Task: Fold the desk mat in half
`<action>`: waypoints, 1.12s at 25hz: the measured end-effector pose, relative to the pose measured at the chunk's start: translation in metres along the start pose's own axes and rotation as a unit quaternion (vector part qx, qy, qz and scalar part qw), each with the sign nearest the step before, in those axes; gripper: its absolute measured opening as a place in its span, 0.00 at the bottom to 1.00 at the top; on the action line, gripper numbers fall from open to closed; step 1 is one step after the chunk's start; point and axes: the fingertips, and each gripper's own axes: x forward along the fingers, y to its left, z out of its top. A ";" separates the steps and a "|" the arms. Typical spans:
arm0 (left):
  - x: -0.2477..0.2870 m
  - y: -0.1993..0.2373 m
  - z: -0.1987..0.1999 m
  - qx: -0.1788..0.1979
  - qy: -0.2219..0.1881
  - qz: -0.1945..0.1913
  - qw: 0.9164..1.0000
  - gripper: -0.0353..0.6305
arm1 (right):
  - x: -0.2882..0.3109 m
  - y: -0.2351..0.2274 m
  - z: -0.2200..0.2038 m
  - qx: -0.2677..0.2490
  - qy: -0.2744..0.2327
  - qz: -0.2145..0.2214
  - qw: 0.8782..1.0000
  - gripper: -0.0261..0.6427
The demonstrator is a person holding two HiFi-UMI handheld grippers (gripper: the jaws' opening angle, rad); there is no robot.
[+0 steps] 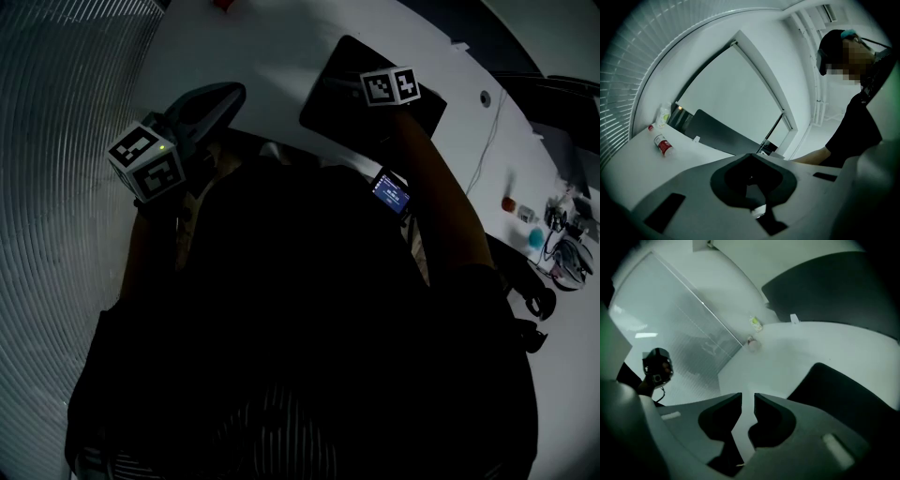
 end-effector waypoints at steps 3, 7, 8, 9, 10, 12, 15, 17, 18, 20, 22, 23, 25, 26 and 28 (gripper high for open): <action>0.013 -0.011 0.008 0.016 0.010 -0.020 1.000 0.06 | -0.041 0.037 0.026 -0.031 -0.067 0.052 0.996 0.10; 0.048 -0.036 0.014 0.044 0.026 -0.066 0.997 0.06 | -0.104 0.069 0.039 -0.070 -0.143 0.054 0.986 0.07; 0.059 -0.042 0.015 0.051 0.030 -0.079 0.995 0.06 | -0.118 0.073 0.039 -0.079 -0.158 0.047 0.983 0.06; 0.069 -0.047 0.016 0.058 0.034 -0.092 0.994 0.06 | -0.130 0.078 0.038 -0.089 -0.171 0.043 0.980 0.05; 0.079 -0.053 0.019 0.064 0.037 -0.104 0.992 0.06 | -0.141 0.086 0.037 -0.101 -0.180 0.042 0.978 0.05; 0.096 -0.068 0.025 0.074 0.041 -0.128 0.988 0.06 | -0.163 0.107 0.036 -0.126 -0.195 0.045 0.972 0.05; 0.122 -0.104 0.022 0.078 0.047 -0.181 0.979 0.06 | -0.200 0.131 0.028 -0.155 -0.222 0.019 0.962 0.05; 0.141 -0.131 0.011 0.083 0.055 -0.217 0.971 0.06 | -0.223 0.135 0.021 -0.164 -0.251 -0.011 0.954 0.04; 0.149 -0.142 0.006 0.090 0.062 -0.230 0.967 0.06 | -0.232 0.138 0.020 -0.164 -0.267 -0.020 0.949 0.04; 0.156 -0.158 0.003 0.108 0.073 -0.244 0.961 0.06 | -0.246 0.151 0.021 -0.163 -0.299 -0.028 0.940 0.04; 0.157 -0.166 0.008 0.132 0.080 -0.247 0.957 0.06 | -0.254 0.163 0.026 -0.165 -0.318 -0.034 0.933 0.04; 0.157 -0.167 0.011 0.148 0.084 -0.245 0.954 0.06 | -0.256 0.167 0.028 -0.168 -0.323 -0.040 0.930 0.04; 0.158 -0.165 0.012 0.182 0.093 -0.236 0.950 0.06 | -0.256 0.163 0.024 -0.168 -0.320 -0.060 0.931 0.04; 0.157 -0.165 0.011 0.193 0.097 -0.232 0.948 0.06 | -0.254 0.159 0.019 -0.165 -0.314 -0.071 0.932 0.04; 0.157 -0.164 0.009 0.204 0.104 -0.231 0.946 0.06 | -0.255 0.156 0.012 -0.158 -0.312 -0.084 0.933 0.04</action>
